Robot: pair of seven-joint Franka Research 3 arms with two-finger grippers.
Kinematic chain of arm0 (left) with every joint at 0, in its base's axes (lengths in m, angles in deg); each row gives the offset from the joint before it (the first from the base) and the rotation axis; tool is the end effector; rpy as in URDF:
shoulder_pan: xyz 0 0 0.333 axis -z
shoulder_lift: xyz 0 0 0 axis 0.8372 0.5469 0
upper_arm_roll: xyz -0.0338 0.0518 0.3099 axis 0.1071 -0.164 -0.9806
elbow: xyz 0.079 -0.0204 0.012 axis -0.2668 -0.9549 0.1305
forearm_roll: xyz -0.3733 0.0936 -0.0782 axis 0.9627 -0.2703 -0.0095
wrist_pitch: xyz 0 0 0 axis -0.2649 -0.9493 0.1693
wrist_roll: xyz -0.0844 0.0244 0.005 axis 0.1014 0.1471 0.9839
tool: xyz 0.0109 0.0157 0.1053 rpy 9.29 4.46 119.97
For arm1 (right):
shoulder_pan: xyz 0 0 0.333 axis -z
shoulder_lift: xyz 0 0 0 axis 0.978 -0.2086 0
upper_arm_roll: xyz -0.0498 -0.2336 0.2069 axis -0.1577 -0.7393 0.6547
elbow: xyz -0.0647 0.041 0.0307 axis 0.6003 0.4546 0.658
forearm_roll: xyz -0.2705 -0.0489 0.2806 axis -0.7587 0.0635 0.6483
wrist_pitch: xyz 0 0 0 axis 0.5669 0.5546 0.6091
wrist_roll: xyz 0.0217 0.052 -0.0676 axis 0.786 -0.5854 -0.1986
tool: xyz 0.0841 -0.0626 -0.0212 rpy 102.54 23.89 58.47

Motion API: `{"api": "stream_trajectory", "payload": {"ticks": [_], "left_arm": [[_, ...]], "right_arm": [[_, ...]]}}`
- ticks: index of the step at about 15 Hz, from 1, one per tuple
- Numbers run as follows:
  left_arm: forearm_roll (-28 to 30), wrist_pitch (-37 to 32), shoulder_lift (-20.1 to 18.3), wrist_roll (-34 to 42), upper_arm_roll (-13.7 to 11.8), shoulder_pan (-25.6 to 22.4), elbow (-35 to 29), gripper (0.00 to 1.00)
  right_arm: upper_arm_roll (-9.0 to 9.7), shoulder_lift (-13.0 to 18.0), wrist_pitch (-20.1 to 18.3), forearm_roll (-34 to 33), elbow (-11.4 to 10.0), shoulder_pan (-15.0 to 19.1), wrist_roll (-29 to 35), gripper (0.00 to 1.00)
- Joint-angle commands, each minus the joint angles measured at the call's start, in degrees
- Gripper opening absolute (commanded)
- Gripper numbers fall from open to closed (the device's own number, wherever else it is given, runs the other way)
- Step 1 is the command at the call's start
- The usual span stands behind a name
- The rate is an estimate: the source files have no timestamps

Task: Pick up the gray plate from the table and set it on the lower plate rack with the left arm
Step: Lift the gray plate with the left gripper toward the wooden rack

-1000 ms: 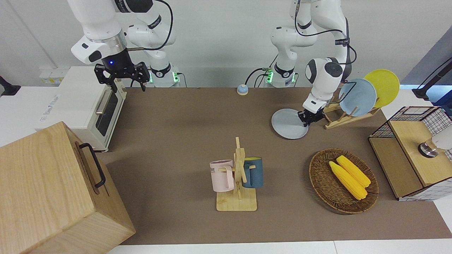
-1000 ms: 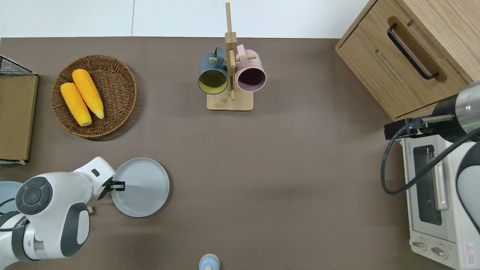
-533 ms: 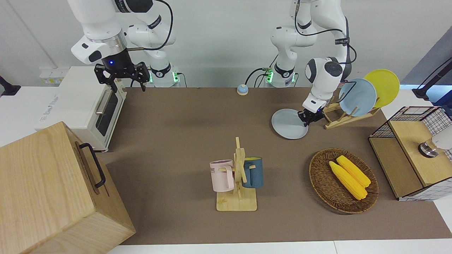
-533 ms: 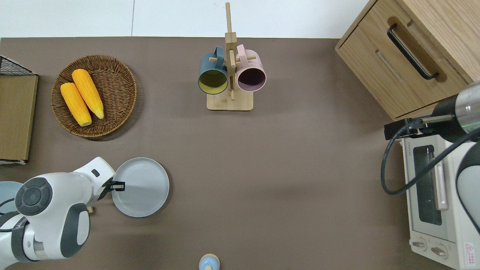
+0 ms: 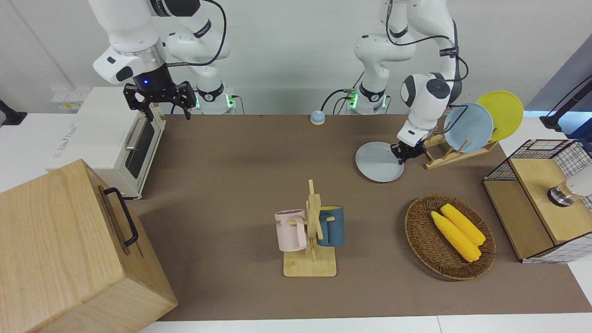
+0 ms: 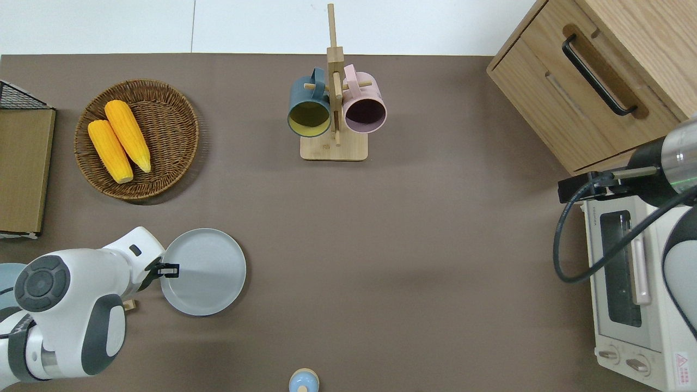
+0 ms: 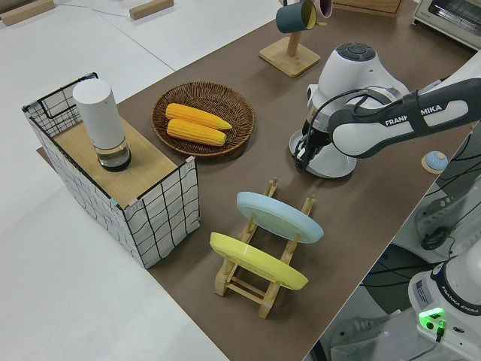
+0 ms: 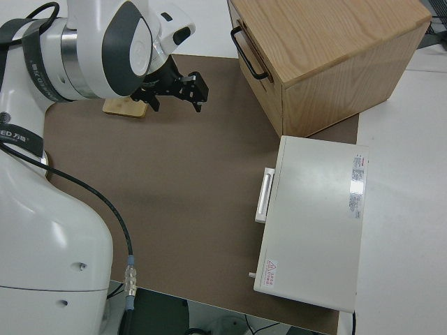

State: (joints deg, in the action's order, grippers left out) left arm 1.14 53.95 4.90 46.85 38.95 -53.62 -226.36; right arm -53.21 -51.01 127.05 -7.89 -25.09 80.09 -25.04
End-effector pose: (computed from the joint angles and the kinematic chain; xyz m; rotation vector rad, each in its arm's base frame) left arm 0.4530 -0.0033 0.3171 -3.1319 0.0978 -0.0594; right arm 0.5577 0.0466 0.6398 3.1228 0.0810 -0.0106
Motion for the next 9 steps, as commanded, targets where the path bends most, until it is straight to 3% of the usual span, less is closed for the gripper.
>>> {"api": "stream_trajectory", "payload": {"ticks": [1,9], "left_arm": [[-0.65,-8.42,-1.78,-0.22,-0.15,-0.42,3.86,0.00],[-0.21,-27.68,-7.23,-0.22,-0.24,-0.33,12.92,0.00]], "right_arm": [[1.22,-0.55,-0.94,-0.18,1.25,1.29,0.77,0.983],[1.22,-0.55,-0.94,-0.18,1.25,1.29,0.77,0.983]]}}
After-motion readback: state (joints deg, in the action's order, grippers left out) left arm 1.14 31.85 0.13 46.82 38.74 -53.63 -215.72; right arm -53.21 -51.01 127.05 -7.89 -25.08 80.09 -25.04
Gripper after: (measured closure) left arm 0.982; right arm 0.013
